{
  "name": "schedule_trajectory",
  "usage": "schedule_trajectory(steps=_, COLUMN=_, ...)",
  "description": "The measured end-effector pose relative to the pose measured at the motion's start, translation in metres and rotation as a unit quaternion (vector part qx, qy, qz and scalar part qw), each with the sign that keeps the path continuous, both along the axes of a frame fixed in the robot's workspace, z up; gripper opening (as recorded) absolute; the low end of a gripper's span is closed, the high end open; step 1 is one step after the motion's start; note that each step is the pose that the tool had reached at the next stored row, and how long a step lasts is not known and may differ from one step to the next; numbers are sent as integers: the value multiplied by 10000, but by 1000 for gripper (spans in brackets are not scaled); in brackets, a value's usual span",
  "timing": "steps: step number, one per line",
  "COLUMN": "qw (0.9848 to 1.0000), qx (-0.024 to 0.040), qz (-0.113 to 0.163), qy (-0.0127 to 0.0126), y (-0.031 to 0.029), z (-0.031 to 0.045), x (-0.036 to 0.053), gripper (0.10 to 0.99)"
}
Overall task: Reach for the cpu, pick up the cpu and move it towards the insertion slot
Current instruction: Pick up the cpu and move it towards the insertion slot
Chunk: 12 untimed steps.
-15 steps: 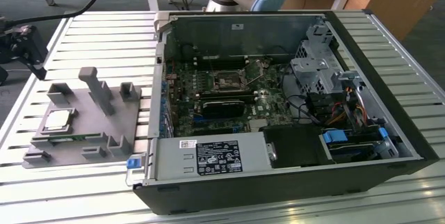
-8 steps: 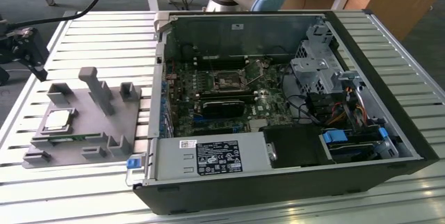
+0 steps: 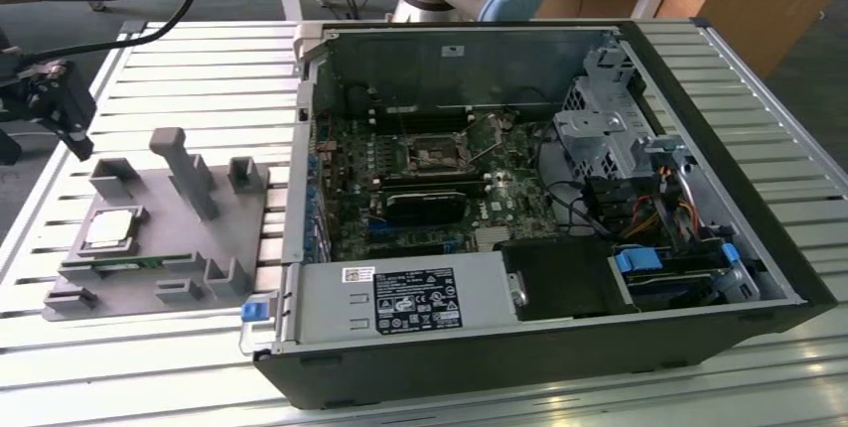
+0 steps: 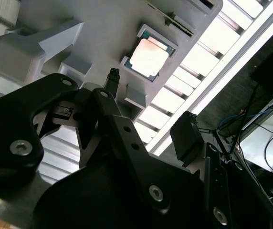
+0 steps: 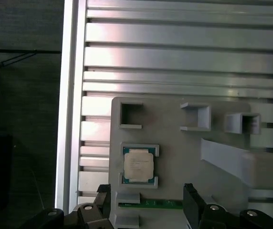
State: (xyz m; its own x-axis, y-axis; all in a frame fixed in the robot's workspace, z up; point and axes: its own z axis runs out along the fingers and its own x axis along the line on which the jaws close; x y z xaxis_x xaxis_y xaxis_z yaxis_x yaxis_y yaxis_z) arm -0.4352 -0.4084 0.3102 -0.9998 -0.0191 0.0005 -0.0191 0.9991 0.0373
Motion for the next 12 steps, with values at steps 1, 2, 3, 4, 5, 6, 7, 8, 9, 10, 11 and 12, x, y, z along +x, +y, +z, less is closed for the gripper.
schedule_trajectory(steps=1, qw=10000, qx=0, qz=0, qy=0, y=-1, z=-7, x=-2, gripper=706)
schedule_trajectory(steps=2, qw=10000, qx=0, qz=0, qy=0, y=-2, z=-17, x=-2, gripper=706)
schedule_trajectory(steps=3, qw=10000, qx=0, qz=0, qy=0, y=-2, z=-27, x=-3, gripper=714)
schedule_trajectory(steps=4, qw=10000, qx=0, qz=0, qy=0, y=-3, z=-38, x=-3, gripper=714)
schedule_trajectory(steps=5, qw=10000, qx=0, qz=0, qy=0, y=-3, z=-51, x=-3, gripper=773)
schedule_trajectory(steps=6, qw=10000, qx=-2, qz=0, qy=1, y=-3, z=-63, x=-3, gripper=835)
schedule_trajectory(steps=7, qw=10000, qx=-2, qz=0, qy=1, y=-4, z=-77, x=-3, gripper=835)
schedule_trajectory(steps=8, qw=10000, qx=-2, qz=0, qy=1, y=-5, z=-91, x=-4, gripper=835)
schedule_trajectory(steps=9, qw=10000, qx=-2, qz=0, qy=1, y=-6, z=-109, x=-5, gripper=835)
schedule_trajectory(steps=10, qw=10000, qx=-2, qz=0, qy=1, y=-6, z=-124, x=-6, gripper=835)
schedule_trajectory(steps=11, qw=10000, qx=-3, qz=0, qy=1, y=-7, z=-138, x=-6, gripper=835)
schedule_trajectory(steps=12, qw=10000, qx=-3, qz=0, qy=1, y=-8, z=-152, x=-7, gripper=835)
